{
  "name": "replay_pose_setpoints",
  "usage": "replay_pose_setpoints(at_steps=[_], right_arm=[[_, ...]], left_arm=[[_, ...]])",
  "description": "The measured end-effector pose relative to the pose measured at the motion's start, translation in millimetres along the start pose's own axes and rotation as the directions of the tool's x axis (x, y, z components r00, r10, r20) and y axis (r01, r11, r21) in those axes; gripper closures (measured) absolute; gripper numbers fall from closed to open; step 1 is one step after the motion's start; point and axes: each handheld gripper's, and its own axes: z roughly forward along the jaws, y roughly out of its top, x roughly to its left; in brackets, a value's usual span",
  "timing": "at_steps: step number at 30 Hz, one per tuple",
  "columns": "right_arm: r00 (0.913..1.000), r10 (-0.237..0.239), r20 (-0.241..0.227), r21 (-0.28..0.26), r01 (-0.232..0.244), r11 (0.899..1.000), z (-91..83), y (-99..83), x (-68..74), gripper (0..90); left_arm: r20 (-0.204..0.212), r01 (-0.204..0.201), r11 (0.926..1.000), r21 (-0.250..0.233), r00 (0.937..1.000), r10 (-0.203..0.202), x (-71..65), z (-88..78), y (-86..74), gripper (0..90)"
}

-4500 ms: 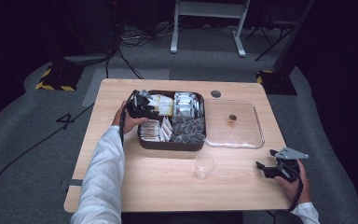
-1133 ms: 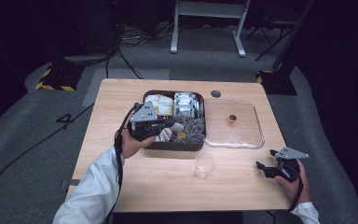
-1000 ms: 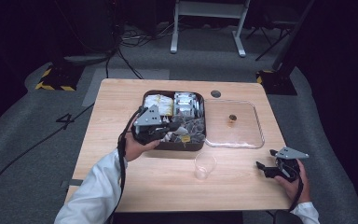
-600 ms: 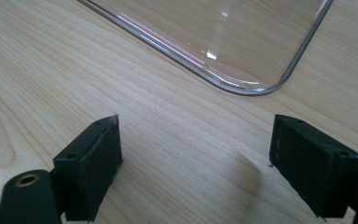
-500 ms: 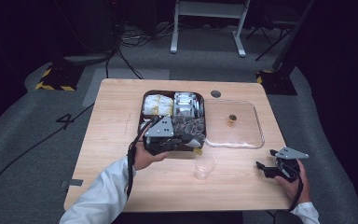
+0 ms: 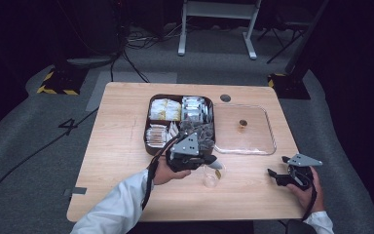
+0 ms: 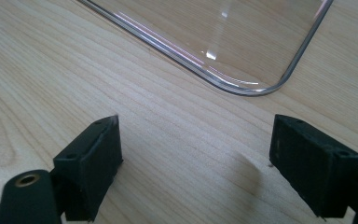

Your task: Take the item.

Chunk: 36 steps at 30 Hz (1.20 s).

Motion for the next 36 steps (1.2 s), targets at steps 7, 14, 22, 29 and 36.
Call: replay_pose_setpoints(at_steps=[7,14,22,29,36], right_arm=[[1.0,0.0,0.0,0.0,0.0,1.0,0.0,0.0,0.1,17.1],[1.0,0.0,0.0,0.0,0.0,1.0,0.0,0.0,0.1,17.1],[1.0,0.0,0.0,0.0,0.0,1.0,-0.1,0.0,0.2,17.1],[1.0,-0.001,0.0,0.0,0.001,1.0,-0.1,0.0,0.3,17.1],[1.0,-0.002,0.001,-0.001,0.002,1.0,-0.1,0.0,0.3,17.2]], left_arm=[[0.014,0.011,0.999,0.044,0.9998,-0.011,-0.8,14.3,-9.8,89.6],[0.028,0.003,0.9948,0.101,0.9996,-0.006,0.1,27.5,-15.3,88.9],[0.038,0.014,0.9899,0.141,0.9991,-0.019,2.0,39.2,-18.2,82.5],[0.035,0.015,0.9888,0.149,0.9992,-0.02,3.2,40.4,-19.7,79.9],[0.032,0.011,0.989,0.147,0.9994,-0.016,3.2,39.5,-19.3,79.5]])
